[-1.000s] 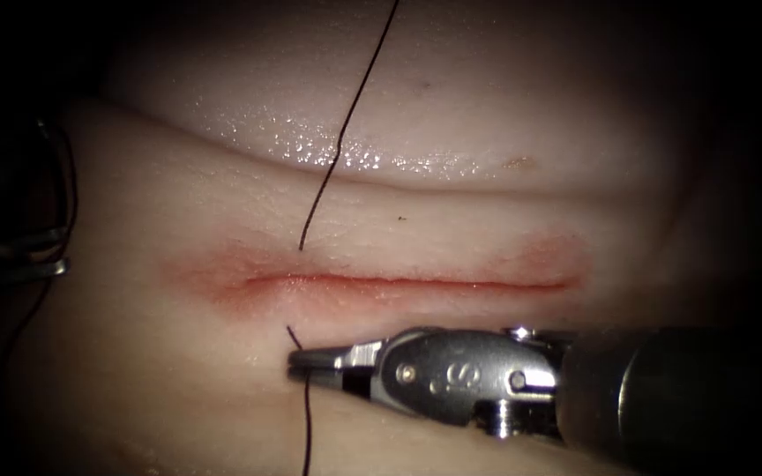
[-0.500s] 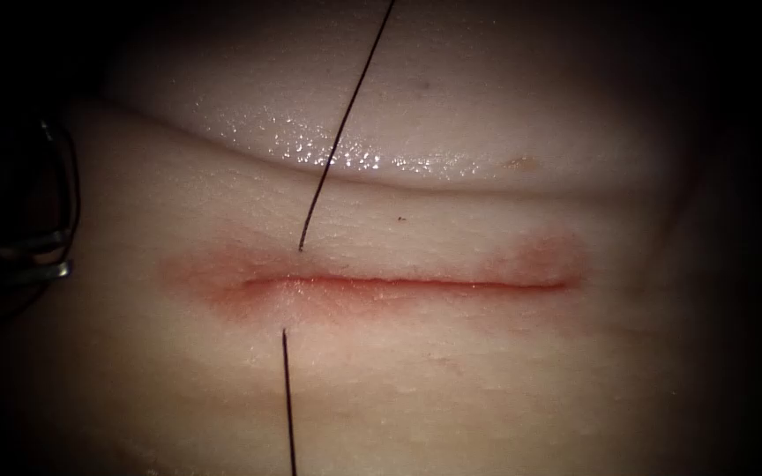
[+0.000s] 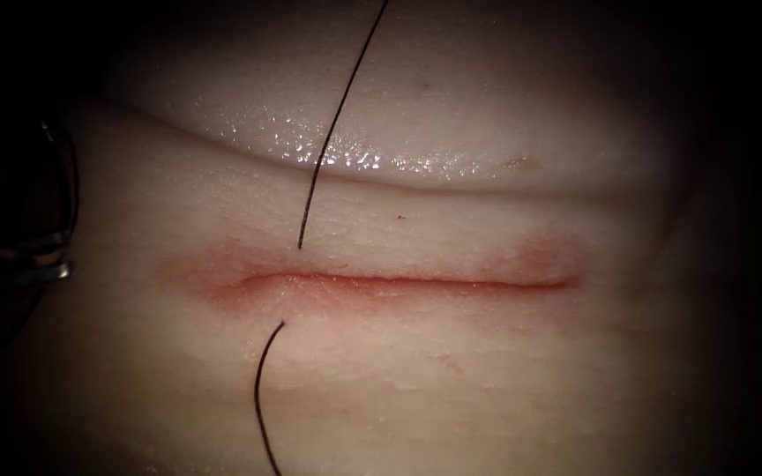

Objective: Wound Closure

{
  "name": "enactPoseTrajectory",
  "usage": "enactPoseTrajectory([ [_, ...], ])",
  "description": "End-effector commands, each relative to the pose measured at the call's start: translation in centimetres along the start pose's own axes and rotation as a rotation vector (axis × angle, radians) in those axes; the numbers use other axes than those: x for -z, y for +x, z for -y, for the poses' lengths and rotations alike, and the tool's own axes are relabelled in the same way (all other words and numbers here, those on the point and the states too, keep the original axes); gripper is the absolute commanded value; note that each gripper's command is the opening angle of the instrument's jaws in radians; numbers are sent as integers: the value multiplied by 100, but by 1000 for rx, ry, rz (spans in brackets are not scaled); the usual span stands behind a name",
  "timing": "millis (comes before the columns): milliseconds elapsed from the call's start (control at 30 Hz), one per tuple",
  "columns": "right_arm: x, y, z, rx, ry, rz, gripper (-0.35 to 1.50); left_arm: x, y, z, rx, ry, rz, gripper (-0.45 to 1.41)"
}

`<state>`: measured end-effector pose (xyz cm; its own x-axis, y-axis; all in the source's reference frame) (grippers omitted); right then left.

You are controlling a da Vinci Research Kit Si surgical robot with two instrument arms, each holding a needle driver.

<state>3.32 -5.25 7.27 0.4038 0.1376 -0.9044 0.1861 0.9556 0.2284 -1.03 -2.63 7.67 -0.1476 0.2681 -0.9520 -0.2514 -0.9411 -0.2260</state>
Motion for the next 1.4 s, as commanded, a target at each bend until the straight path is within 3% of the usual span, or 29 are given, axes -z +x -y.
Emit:
enactPoseTrajectory([
  [33,1,-16,-28,-25,-30,4,135,-6,-6,-5,2,-4,-3,-45],
  [333,3,-64,-104,-66,-127,23,141,-6,-6,-6,1,-10,0,-45],
  [567,-15,-91,-131,-71,-159,20,143,-6,-6,-6,1,-12,-2,-45],
  [867,-60,-117,-154,-54,-150,13,138,-6,-6,-6,1,-12,-2,-45],
  [1233,-87,-153,-165,-15,-144,44,116,-5,-6,-7,0,-12,-2,-45],
  [1333,-89,-160,-165,-20,-142,51,99,-6,-6,-7,0,-13,-4,-45],
  [1400,-89,-164,-163,-28,-133,64,78,-6,-5,-7,0,-13,-4,-45],
])
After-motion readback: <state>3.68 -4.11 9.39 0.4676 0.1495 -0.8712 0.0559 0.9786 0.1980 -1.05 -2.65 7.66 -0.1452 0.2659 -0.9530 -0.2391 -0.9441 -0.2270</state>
